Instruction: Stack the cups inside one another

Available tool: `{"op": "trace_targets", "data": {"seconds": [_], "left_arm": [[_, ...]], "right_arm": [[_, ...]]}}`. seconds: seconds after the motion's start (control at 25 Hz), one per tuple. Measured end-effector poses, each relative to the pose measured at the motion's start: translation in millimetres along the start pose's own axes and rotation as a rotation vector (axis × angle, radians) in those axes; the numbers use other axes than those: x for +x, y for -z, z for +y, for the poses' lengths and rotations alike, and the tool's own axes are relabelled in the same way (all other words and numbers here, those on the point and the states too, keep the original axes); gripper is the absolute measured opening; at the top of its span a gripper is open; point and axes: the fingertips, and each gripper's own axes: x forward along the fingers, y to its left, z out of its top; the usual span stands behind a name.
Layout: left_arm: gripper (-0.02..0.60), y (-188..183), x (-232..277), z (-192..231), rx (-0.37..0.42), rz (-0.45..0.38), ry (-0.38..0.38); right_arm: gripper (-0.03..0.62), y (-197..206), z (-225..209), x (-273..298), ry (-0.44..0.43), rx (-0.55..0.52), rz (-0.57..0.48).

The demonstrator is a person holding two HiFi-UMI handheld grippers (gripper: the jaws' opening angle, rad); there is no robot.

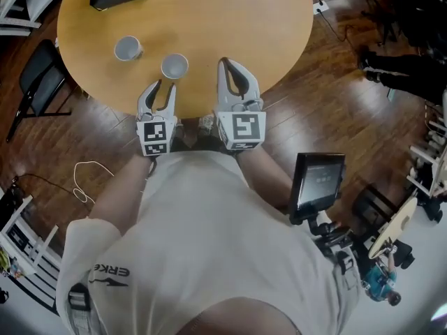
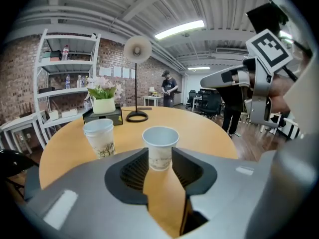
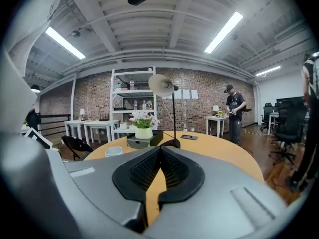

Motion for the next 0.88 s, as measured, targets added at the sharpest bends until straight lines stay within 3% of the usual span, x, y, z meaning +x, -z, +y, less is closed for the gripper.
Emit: {"op": "trace_targets", "data": {"seconds": [0.16,0.36,0.88], "left_arm": [[0.257,10.9,13.7,-2.7,0.028,0.022,0.014],[0.345,6.7,33.0,0.7,0.068,-0.011,0.009],[0.348,-2.9,60.5,-8.5,0.103,-0.070,0.015]], "right_arm": [[0.014,13.8,3.7,0.3,-0.004,0.003,0.044],[0.014,23.7,5.0,4.1,0.002,0.017,0.068],[0.014,48.1,0.1,0.1,0.000,0.032,0.109]]}}
